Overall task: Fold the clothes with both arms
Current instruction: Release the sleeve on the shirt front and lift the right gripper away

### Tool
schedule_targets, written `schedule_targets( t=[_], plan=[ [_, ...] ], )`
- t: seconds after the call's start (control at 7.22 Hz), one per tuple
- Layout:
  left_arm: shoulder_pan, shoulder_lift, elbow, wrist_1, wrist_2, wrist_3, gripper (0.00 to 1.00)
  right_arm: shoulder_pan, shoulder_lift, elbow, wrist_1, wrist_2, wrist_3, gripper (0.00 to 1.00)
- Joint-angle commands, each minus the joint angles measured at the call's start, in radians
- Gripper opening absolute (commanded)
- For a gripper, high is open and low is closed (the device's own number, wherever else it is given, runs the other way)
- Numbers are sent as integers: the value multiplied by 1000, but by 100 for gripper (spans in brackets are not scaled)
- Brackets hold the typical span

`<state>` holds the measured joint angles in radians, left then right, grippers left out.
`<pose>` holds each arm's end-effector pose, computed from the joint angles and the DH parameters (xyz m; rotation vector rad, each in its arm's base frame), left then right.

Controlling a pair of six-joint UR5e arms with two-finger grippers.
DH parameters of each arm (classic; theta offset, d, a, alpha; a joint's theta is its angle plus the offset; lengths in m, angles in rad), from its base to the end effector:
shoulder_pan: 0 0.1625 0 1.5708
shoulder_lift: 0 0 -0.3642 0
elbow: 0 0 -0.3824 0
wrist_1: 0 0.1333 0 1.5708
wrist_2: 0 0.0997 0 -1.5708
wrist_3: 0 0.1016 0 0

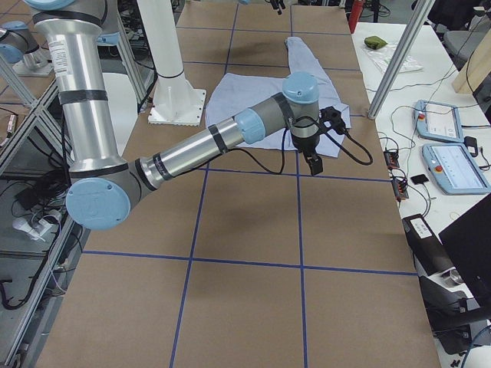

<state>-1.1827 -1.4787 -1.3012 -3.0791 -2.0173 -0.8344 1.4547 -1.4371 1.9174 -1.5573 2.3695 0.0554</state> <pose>0.0870 -0.4492 0.6073 0.6937 0.9688 -0.1364 0.0011 -0.5126 0.3619 0.3988 -0.8201 -0.2535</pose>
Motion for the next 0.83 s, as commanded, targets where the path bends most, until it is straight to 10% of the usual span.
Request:
schedule_targets(
  t=[0.0, 0.69],
  plan=[
    [112, -109, 178, -142, 132, -173, 98, 4, -11, 6, 2, 4, -9, 100],
    [172, -166, 277, -141, 166, -175, 72, 6, -17, 12, 2, 2, -12, 100]
  ],
)
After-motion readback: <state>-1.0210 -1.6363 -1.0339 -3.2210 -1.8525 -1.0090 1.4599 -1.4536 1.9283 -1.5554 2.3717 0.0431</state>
